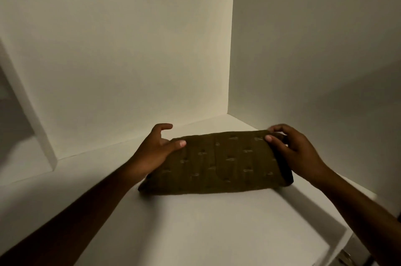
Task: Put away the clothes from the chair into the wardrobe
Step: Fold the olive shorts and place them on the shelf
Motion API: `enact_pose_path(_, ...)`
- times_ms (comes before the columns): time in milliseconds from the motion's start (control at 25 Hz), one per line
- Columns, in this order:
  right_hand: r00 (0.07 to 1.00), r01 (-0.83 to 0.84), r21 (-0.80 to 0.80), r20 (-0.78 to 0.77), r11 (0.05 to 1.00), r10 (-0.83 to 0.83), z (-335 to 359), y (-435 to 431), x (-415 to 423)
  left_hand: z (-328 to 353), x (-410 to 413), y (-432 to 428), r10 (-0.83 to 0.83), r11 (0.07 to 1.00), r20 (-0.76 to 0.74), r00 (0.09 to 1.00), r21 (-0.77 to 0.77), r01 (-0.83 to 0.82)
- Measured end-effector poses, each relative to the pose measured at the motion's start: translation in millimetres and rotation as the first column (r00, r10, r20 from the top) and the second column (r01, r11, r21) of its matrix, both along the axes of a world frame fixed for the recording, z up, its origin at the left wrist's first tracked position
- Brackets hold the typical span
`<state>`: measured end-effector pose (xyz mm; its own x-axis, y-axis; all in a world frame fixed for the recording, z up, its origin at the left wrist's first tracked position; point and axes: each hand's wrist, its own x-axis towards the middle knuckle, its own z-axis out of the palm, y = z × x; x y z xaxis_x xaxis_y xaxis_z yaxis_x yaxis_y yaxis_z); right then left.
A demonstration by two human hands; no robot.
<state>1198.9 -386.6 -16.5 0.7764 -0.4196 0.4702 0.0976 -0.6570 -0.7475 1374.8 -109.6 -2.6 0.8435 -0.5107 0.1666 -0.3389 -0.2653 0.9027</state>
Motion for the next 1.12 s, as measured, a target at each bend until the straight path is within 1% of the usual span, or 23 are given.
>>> enact_pose_path(80, 0.988, 0.072, 0.006, -0.14, 0.997, -0.07, -3.6, -15.9, 33.9, -4.5, 18.0, -8.6, 0.109, 0.991, -0.035, 0.993, 0.08, -0.106)
enact_pose_path(120, 0.965, 0.097, -0.029, -0.242, 0.995, -0.101, -5.4, -22.8, 46.3, -7.0, 22.0, -8.9, 0.145, 0.986, -0.069, 0.987, 0.094, -0.139)
enact_pose_path(160, 0.93, 0.118, -0.082, -0.341, 0.99, -0.139, -6.2, -26.2, 53.9, -11.3, 24.4, -6.8, 0.151, 0.984, -0.107, 0.983, 0.117, -0.138)
enact_pose_path(200, 0.894, 0.145, -0.148, -0.403, 0.978, -0.193, -6.6, -26.4, 56.1, -15.4, 23.5, -3.0, 0.129, 0.983, -0.137, 0.982, 0.15, -0.108)
enact_pose_path(240, 0.879, 0.171, -0.211, -0.41, 0.962, -0.246, -6.9, -23.6, 54.2, -20.4, 21.1, 1.6, 0.097, 0.981, -0.148, 0.984, 0.182, -0.069)
enact_pose_path(280, 0.892, 0.182, -0.262, -0.361, 0.948, -0.271, -8.0, -17.2, 47.9, -25.2, 17.4, 5.7, 0.06, 0.981, -0.155, 0.986, 0.19, -0.03)
enact_pose_path(320, 0.921, 0.165, -0.308, -0.292, 0.937, -0.258, -11.9, -7.0, 40.7, -32.0, 17.0, 9.0, 0.04, 0.985, -0.151, 0.988, 0.172, -0.013)
enact_pose_path(360, 0.944, 0.114, -0.359, -0.251, 0.927, -0.213, -17.8, 6.9, 34.6, -39.2, 17.6, 11.0, 0.037, 0.991, -0.143, 0.989, 0.131, -0.018)
enact_pose_path(400, 0.952, 0.038, -0.409, -0.263, 0.912, -0.158, -25.2, 21.4, 30.7, -44.6, 17.3, 12.7, 0.041, 0.995, -0.143, 0.989, 0.091, -0.028)
enact_pose_path(480, 0.915, -0.092, -0.502, -0.384, 0.86, -0.126, -43.2, 38.2, 32.8, -50.5, 24.8, 20.3, 0.022, 0.996, -0.178, 0.984, 0.084, -0.007)
enact_pose_path(520, 0.889, -0.122, -0.516, -0.437, 0.848, -0.138, -52.1, 39.0, 37.4, -48.3, 27.5, 24.1, 0.032, 0.993, -0.208, 0.978, 0.115, -0.008)
enact_pose_path(560, 0.874, -0.13, -0.521, -0.461, 0.843, -0.15, -57.9, 37.3, 42.2, -46.6, 29.3, 26.0, 0.059, 0.981, -0.196, 0.979, 0.191, -0.021)
enact_pose_path(600, 0.87, -0.13, -0.526, -0.468, 0.84, -0.158, -61.3, 34.3, 46.0, -44.3, 27.9, 25.2, 0.079, 0.956, -0.09, 0.993, 0.288, -0.05)
enact_pose_path(640, 0.871, -0.134, -0.532, -0.466, 0.836, -0.157, -61.7, 31.7, 48.8, -43.7, 24.3, 21.9, 0.092, 0.923, 0.14, 0.986, 0.36, -0.138)
enact_pose_path(680, 0.875, -0.141, -0.536, -0.461, 0.832, -0.148, -60.9, 27.7, 51.1, -44.3, 16.8, 12.0, 0.069, 0.888, 0.465, 0.882, 0.375, -0.267)
enact_pose_path(720, 0.874, -0.159, -0.542, -0.466, 0.825, -0.138, -60.8, 22.4, 54.7, -41.6, 2.5, -2.6, -0.014, 0.875, 0.667, 0.745, 0.369, -0.313)
enact_pose_path(760, 0.868, -0.182, -0.542, -0.481, 0.82, -0.125, -59.7, 16.0, 61.0, -42.7, -9.6, -18.0, -0.109, 0.86, 0.7, 0.706, 0.422, -0.286)
enact_pose_path(800, 0.862, -0.199, -0.534, -0.494, 0.821, -0.113, -58.8, 9.0, 71.1, -49.2, -12.3, -31.0, -0.184, 0.825, 0.672, 0.717, 0.503, -0.26)
enact_pose_path(880, 0.864, -0.205, -0.534, -0.492, 0.821, -0.104, -57.1, -13.7, 96.7, -70.4, 8.2, -56.5, -0.255, 0.752, 0.677, 0.69, 0.587, -0.298)
enact_pose_path(960, 0.869, -0.206, -0.534, -0.484, 0.82, -0.097, -54.0, -37.6, 133.1, -79.6, 44.0, -78.3, -0.266, 0.721, 0.719, 0.642, 0.591, -0.363)
enact_pose_path(1040, 0.875, -0.22, -0.56, -0.475, 0.799, -0.092, -53.4, -62.0, 175.4, -78.4, 81.3, -101.4, -0.262, 0.669, 0.684, 0.681, 0.637, -0.382)
enact_pose_path(1120, 0.894, -0.221, -0.632, -0.436, 0.743, -0.106, -51.9, -81.9, 208.4, -75.3, 104.2, -115.1, -0.216, 0.652, 0.691, 0.69, 0.628, -0.425)
